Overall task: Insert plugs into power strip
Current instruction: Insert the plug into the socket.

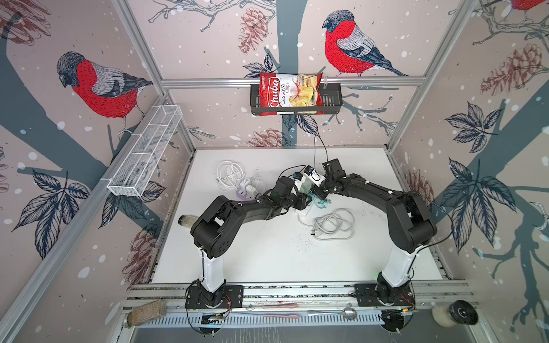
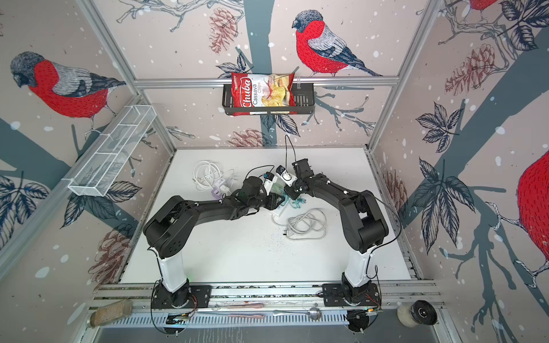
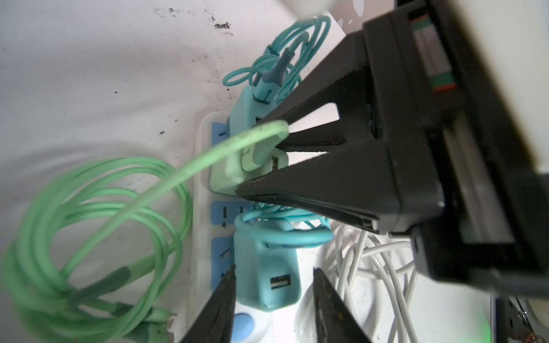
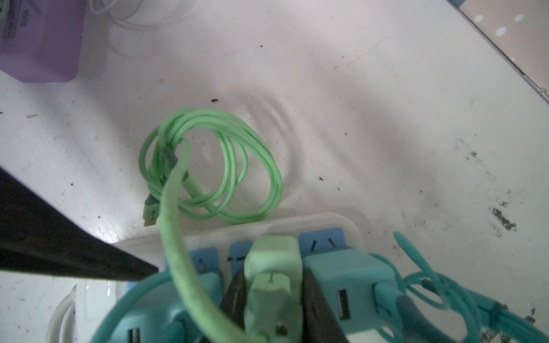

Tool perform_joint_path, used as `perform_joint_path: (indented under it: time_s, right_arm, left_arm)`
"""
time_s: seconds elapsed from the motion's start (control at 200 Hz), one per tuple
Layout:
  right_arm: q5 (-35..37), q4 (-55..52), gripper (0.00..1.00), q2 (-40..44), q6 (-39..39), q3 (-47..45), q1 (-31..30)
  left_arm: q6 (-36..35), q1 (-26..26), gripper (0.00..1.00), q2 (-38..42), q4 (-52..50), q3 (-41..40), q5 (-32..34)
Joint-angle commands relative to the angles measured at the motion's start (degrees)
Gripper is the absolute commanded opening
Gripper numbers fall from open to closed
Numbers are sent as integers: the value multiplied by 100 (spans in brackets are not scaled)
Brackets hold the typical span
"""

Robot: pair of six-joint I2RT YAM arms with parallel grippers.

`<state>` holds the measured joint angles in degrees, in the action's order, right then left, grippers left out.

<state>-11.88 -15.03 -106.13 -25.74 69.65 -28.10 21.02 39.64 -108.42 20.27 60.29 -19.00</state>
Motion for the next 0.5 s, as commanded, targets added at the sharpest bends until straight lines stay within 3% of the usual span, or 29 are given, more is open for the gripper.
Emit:
perform_joint_path:
  time_s: [0.0, 0.495]
  right_arm:
    - [-24, -1729, 5, -174, 260, -222, -33]
    - [-373, -1329, 8, -419, 489, -559, 340]
  left_arm:
    - [29, 26, 42, -88, 17, 59, 79]
    - [16, 35, 38, -340, -212, 287, 282]
